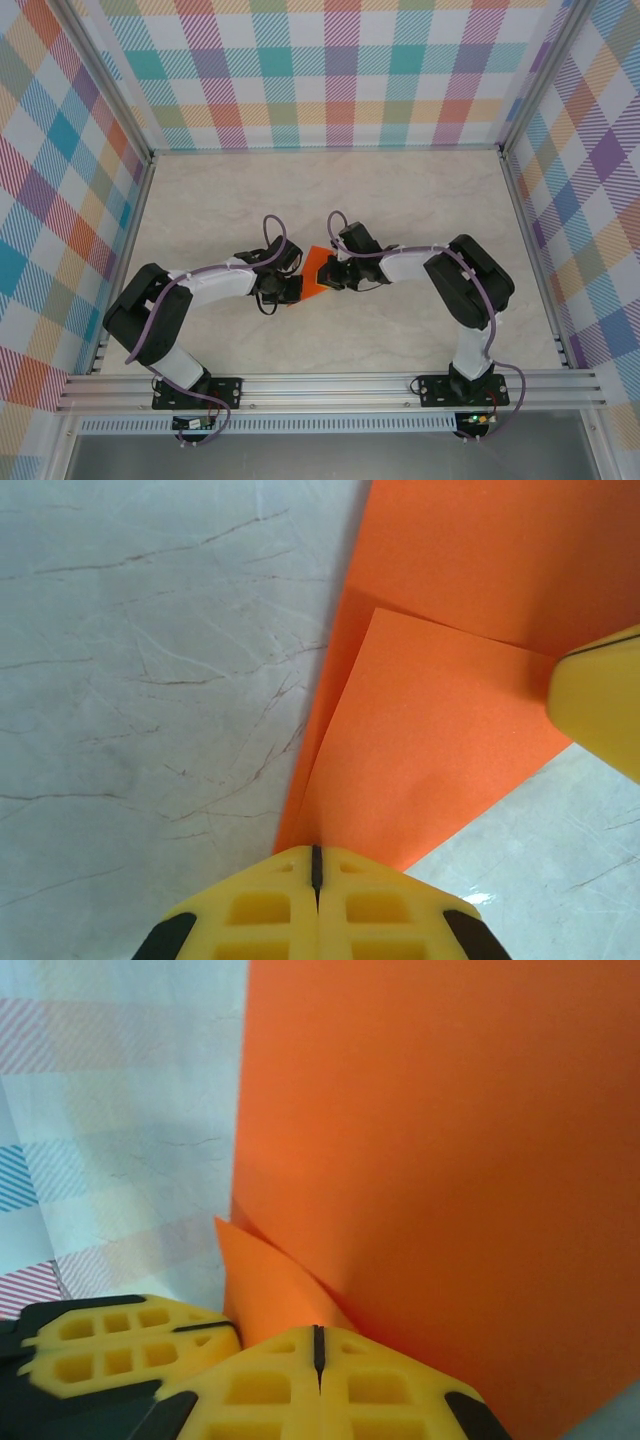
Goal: Fold a paper plane with a square sheet of paper (pick it up from the middle)
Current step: Third fold the triangle at the center of the table, then fourth fold the wing at the center of the table.
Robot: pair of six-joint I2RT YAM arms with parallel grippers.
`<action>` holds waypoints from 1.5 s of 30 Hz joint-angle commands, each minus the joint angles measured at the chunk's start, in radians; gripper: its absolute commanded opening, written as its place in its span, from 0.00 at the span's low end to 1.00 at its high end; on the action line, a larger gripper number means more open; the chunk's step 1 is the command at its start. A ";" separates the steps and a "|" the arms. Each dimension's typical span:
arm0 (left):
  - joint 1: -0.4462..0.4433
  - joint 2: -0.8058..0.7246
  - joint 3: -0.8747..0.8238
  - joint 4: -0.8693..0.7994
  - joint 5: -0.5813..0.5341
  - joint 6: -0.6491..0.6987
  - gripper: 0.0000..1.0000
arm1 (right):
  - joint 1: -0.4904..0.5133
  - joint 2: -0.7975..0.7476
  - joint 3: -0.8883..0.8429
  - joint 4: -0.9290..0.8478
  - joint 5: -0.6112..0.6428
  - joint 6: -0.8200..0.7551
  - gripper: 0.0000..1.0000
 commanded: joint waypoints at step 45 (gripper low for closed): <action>-0.128 -0.029 -0.418 0.544 -0.288 -0.757 0.00 | 0.003 0.108 -0.025 -0.157 0.133 0.030 0.00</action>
